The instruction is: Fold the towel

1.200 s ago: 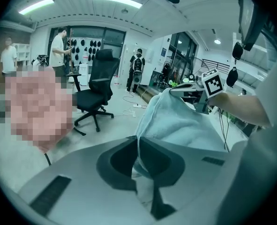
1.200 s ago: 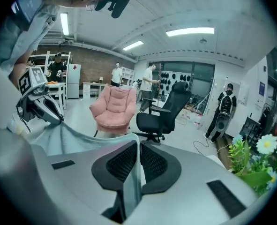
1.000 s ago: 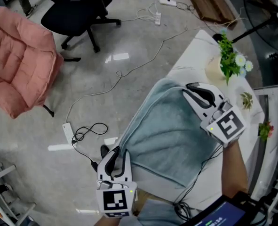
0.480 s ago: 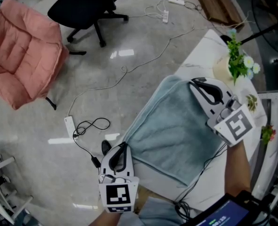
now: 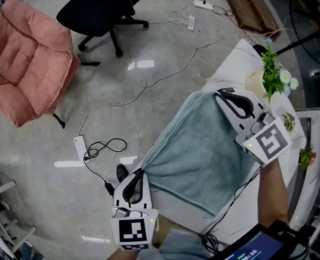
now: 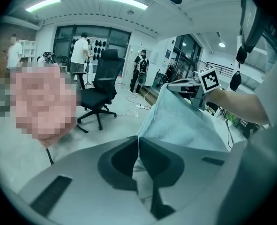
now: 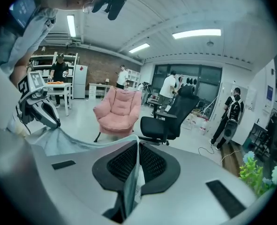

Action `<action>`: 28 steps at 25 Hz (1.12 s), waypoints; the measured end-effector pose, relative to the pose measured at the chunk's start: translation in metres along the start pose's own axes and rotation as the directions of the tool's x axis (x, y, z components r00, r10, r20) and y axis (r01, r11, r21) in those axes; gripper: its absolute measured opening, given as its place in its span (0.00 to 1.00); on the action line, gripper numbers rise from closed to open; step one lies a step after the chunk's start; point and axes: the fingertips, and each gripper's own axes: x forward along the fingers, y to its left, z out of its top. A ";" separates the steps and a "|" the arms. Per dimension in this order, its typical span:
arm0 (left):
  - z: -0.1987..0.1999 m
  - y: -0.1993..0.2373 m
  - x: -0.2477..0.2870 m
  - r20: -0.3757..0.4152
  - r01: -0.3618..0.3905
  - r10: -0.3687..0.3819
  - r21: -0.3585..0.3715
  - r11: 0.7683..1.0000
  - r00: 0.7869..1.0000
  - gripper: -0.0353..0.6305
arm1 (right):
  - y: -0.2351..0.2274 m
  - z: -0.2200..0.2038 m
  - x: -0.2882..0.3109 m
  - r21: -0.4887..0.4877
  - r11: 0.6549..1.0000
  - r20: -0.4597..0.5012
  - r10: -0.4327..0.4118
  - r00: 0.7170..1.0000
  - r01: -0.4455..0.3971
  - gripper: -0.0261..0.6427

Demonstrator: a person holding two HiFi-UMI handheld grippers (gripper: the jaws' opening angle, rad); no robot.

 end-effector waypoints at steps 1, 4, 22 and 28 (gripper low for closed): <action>0.000 0.001 0.000 -0.003 -0.001 0.001 -0.004 1.000 1.000 0.07 | -0.001 -0.003 0.003 -0.003 1.000 -0.011 -0.002 1.000 0.002 0.08; -0.003 0.005 0.002 -0.008 -0.006 0.006 -0.010 1.000 1.000 0.07 | -0.002 -0.016 0.014 0.004 1.000 -0.047 -0.005 0.999 0.005 0.08; -0.004 0.025 0.004 -0.071 -0.024 0.027 0.043 0.999 0.997 0.09 | -0.013 -0.026 0.023 0.166 0.985 -0.081 -0.040 0.996 0.053 0.29; 0.041 0.001 -0.016 -0.002 0.022 -0.022 0.163 0.986 1.000 0.10 | -0.035 0.009 -0.078 0.187 0.953 -0.048 -0.233 0.971 0.238 0.27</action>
